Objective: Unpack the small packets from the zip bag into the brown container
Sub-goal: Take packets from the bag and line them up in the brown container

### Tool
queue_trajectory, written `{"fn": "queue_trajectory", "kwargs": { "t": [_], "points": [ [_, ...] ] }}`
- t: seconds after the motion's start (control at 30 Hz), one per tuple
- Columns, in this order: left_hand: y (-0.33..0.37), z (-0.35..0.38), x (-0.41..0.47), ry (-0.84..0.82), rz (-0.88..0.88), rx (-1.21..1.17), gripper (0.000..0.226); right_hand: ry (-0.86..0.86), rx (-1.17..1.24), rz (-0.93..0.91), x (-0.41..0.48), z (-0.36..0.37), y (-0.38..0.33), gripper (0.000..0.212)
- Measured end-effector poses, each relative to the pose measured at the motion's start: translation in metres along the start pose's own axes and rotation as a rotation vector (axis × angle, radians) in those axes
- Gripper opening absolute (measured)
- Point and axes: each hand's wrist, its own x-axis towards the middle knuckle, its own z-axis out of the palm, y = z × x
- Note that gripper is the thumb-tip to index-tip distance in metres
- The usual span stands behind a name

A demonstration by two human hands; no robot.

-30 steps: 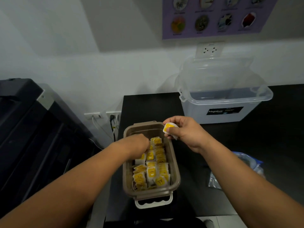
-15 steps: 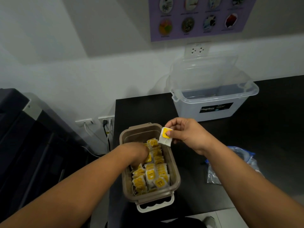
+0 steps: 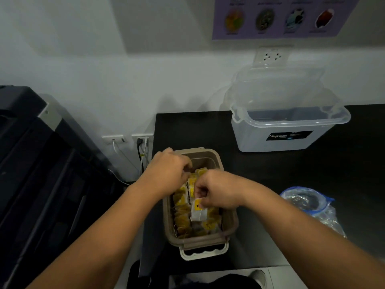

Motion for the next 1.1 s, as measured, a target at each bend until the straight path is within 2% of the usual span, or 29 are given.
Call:
{"fn": "queue_trajectory", "kwargs": {
  "t": [0.13, 0.23, 0.33, 0.43, 0.53, 0.63, 1.1],
  "points": [
    [-0.005, 0.015, -0.019, 0.217, -0.132, -0.093, 0.018, -0.071, -0.102, 0.016, 0.025, 0.017, -0.002, 0.021],
    [-0.004, 0.025, -0.031, 0.279, -0.214, -0.116, 0.021, -0.125, -0.204, 0.046, 0.040, 0.029, -0.002, 0.017],
    [-0.004, 0.036, -0.039, 0.272, -0.284, -0.143, 0.028, -0.178, -0.345, 0.103, 0.051, 0.041, 0.000, 0.008],
    [-0.002, 0.045, -0.044, 0.274, -0.310, -0.215, 0.038, -0.240, -0.453, 0.188, 0.057, 0.053, -0.001, 0.021],
    [0.000, 0.049, -0.045, 0.291, -0.357, -0.324, 0.044, -0.260, -0.506, 0.247, 0.066, 0.057, -0.005, 0.024],
    [0.001, 0.050, -0.044, 0.288, -0.397, -0.364, 0.046, -0.282, -0.513, 0.310, 0.074, 0.056, -0.007, 0.030],
    [0.002, 0.046, -0.043, 0.237, -0.417, -0.365, 0.045, -0.181, -0.463, 0.286, 0.066, 0.067, -0.007, 0.035]
  ]
}}
